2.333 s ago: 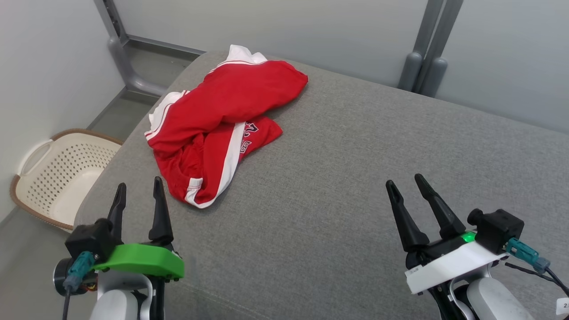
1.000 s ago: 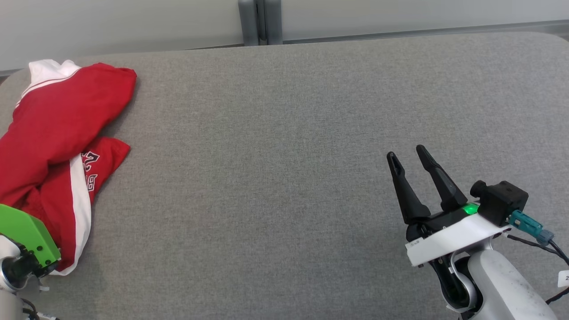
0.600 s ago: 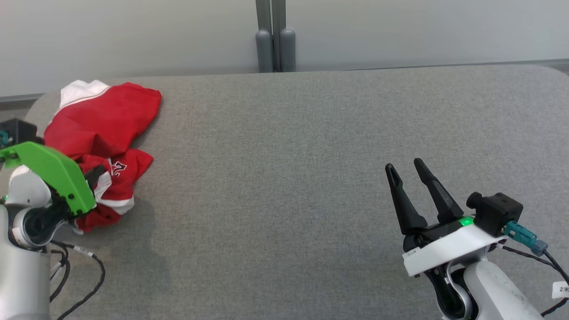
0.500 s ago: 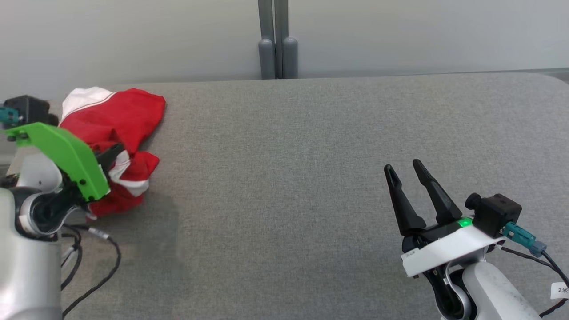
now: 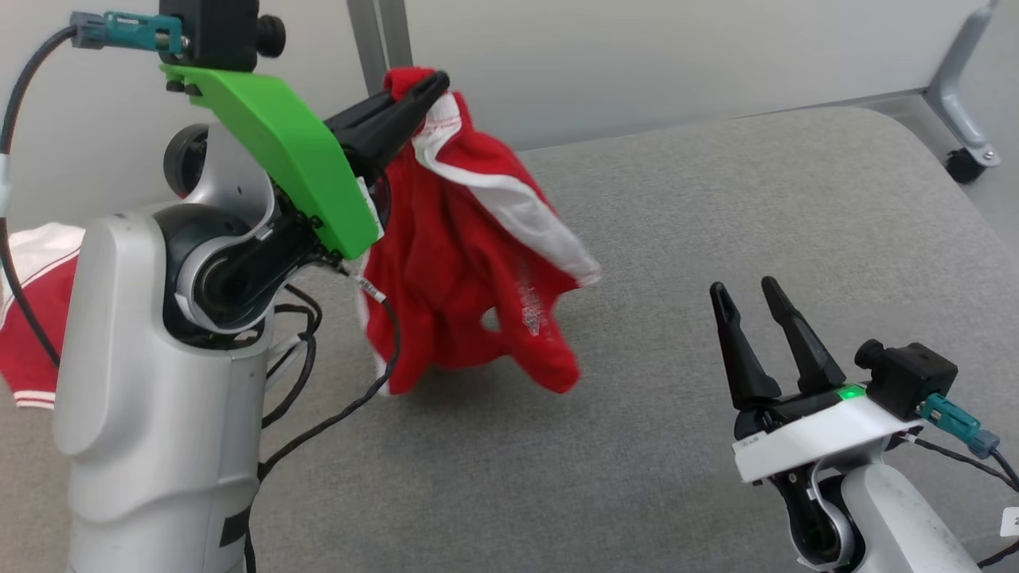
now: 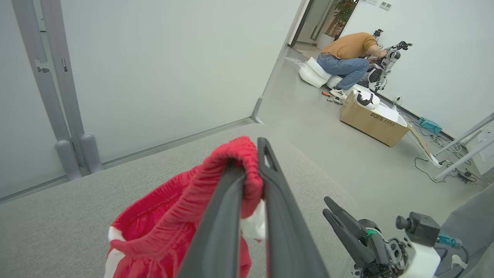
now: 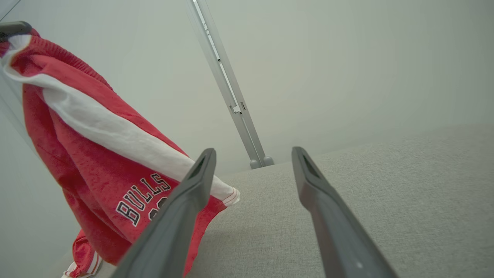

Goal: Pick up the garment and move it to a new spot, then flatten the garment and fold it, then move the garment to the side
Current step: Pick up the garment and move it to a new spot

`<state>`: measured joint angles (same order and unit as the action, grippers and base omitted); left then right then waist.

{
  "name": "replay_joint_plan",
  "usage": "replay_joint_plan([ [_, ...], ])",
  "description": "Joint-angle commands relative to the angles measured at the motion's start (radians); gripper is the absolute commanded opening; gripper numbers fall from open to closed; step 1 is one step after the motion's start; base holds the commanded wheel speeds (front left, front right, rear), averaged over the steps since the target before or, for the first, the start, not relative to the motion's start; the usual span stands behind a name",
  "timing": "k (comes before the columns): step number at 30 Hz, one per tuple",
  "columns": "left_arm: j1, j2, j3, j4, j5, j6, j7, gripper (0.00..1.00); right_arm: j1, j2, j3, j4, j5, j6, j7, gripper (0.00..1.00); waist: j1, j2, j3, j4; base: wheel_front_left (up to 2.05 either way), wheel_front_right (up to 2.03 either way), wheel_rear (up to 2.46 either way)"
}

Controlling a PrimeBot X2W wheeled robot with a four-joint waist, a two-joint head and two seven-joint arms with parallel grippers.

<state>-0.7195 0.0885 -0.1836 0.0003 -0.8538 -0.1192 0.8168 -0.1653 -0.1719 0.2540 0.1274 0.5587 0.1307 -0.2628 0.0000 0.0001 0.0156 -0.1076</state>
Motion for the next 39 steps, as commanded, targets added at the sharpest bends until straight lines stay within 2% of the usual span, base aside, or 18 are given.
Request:
replay_joint_plan([
  [1, -0.019, -0.007, 0.005, -0.004, -0.009, 0.011, -0.03, 0.0, 0.005, -0.001, -0.009, -0.006, -0.004, 0.0, -0.002, 1.0, 0.0, -0.0001, 0.018, -0.07, 0.0, 0.0, 0.0],
  [5, 0.011, -0.028, -0.003, 0.003, -0.048, 0.04, -0.104, 0.0, 0.015, -0.009, -0.039, -0.012, -0.007, 0.0, -0.002, 1.0, 0.0, -0.0001, 0.035, -0.091, 0.0, 0.0, 0.0],
  [9, 0.13, -0.029, 0.022, 0.031, -0.046, 0.062, -0.195, 0.0, 0.019, -0.013, -0.053, -0.019, -0.009, 0.0, -0.002, 1.0, 0.0, -0.0001, 0.051, -0.091, 0.0, 0.0, 0.0],
  [11, 0.23, -0.029, 0.045, 0.068, -0.041, 0.06, -0.258, 0.0, 0.021, -0.015, -0.05, -0.019, -0.012, 0.0, -0.002, 1.0, 0.0, -0.0001, 0.06, -0.087, 0.0, 0.0, 0.0],
  [13, 0.317, 0.013, 0.059, 0.122, 0.017, 0.05, -0.328, 0.0, 0.018, -0.018, -0.043, -0.018, -0.012, 0.0, -0.002, 1.0, 0.0, -0.0001, 0.068, -0.083, 0.0, 0.0, 0.0],
  [17, 0.447, 0.044, 0.082, 0.268, 0.087, 0.042, -0.465, 0.0, 0.001, -0.029, -0.032, -0.015, -0.015, 0.0, -0.002, 1.0, 0.0, -0.0001, 0.074, -0.075, 0.0, 0.0, 0.0],
  [20, 0.49, 0.032, 0.098, 0.356, 0.088, 0.035, -0.552, 0.02, -0.004, -0.039, -0.035, -0.014, -0.011, 0.0, -0.002, 1.0, 0.0, -0.0001, 0.075, -0.064, 0.0, 0.0, 0.0],
  [21, 0.5, 0.03, 0.095, 0.372, 0.095, 0.031, -0.573, 0.39, -0.002, -0.041, -0.035, -0.013, -0.012, 0.0, -0.002, 1.0, 0.0, -0.0001, 0.074, -0.059, 0.0, 0.0, 0.0],
  [22, 0.505, 0.032, 0.09, 0.387, 0.106, 0.024, -0.602, 0.98, 0.002, -0.044, -0.032, -0.012, -0.014, 0.0, -0.002, 1.0, 0.0, -0.0001, 0.072, -0.053, 0.0, 0.0, 0.0],
  [27, 0.515, 0.037, 0.059, 0.397, 0.142, 0.001, -0.726, 1.0, 0.018, -0.05, -0.027, -0.005, -0.012, 0.0, -0.002, 1.0, 0.0, -0.0001, 0.059, -0.027, 0.0, 0.0, 0.0],
  [33, 0.506, 0.113, 0.002, 0.297, 0.275, -0.004, -0.857, 1.0, 0.031, -0.058, -0.02, -0.001, -0.013, 0.0, -0.002, 1.0, 0.0, -0.0001, 0.038, 0.007, 0.0, 0.0, 0.0],
  [39, 0.56, 0.175, -0.009, 0.16, 0.387, 0.043, -0.936, 1.0, 0.04, -0.065, -0.026, -0.007, -0.013, 0.0, -0.002, 1.0, 0.0, -0.0001, 0.014, 0.017, 0.0, 0.0, 0.0],
])
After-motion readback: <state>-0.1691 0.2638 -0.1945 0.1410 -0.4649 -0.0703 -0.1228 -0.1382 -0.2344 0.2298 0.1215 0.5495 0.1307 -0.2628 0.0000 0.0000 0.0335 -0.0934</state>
